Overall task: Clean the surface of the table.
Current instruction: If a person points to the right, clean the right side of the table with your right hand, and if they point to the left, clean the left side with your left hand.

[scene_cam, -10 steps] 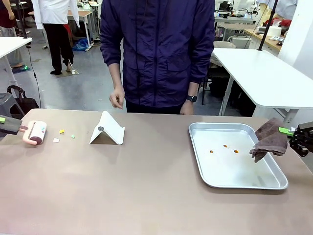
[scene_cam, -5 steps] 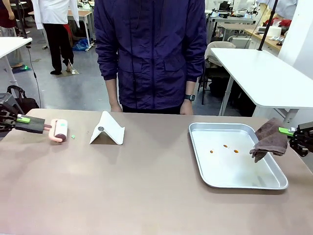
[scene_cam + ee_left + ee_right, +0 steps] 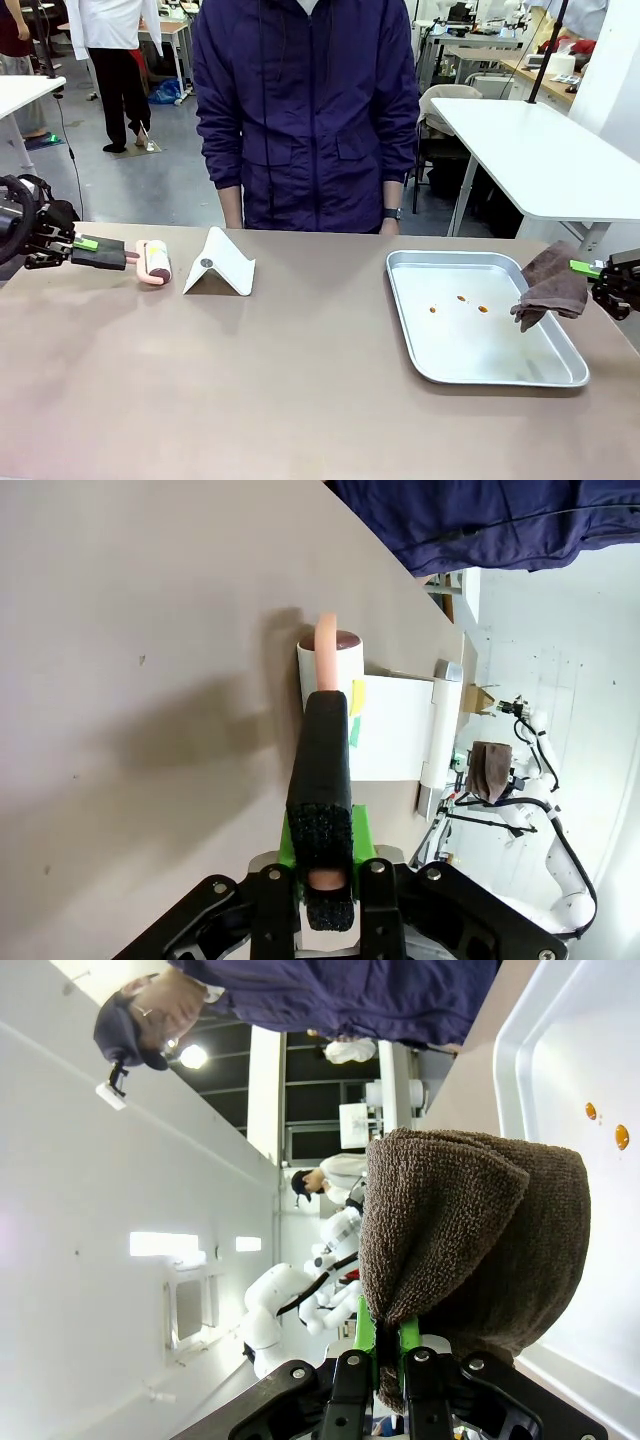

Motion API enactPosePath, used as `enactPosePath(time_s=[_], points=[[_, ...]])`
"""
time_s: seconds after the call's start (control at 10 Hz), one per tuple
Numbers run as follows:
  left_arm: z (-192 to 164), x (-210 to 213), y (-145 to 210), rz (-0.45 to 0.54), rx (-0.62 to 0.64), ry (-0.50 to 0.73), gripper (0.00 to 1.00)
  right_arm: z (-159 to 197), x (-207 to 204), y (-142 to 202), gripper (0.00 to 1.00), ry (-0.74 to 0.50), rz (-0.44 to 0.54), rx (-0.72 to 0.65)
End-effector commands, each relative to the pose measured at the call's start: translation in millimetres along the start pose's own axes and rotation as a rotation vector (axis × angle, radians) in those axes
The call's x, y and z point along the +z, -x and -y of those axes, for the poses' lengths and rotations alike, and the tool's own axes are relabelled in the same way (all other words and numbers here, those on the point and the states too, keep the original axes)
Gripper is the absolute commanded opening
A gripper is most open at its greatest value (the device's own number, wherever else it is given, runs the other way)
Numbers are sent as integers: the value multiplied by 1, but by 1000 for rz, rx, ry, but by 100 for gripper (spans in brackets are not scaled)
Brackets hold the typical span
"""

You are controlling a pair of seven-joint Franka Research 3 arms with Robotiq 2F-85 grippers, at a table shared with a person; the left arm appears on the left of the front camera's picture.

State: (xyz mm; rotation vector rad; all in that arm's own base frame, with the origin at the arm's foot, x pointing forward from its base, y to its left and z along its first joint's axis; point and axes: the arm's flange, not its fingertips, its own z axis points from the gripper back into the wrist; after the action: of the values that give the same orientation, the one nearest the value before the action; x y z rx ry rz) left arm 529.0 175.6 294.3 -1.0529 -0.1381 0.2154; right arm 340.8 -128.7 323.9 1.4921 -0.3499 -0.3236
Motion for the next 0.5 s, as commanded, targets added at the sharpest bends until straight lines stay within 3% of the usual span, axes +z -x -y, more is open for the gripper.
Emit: enactPosePath(time_s=[0.0, 0.2, 0.4], points=[[-9, -9, 12, -16, 34, -39, 3, -4, 1, -1, 0, 3, 3, -20], [1, 5, 17, 8, 17, 38, 3, -4, 1, -1, 0, 3, 3, -20], [32, 48, 41, 42, -34, 264, 3, -4, 1, -1, 0, 3, 3, -20]])
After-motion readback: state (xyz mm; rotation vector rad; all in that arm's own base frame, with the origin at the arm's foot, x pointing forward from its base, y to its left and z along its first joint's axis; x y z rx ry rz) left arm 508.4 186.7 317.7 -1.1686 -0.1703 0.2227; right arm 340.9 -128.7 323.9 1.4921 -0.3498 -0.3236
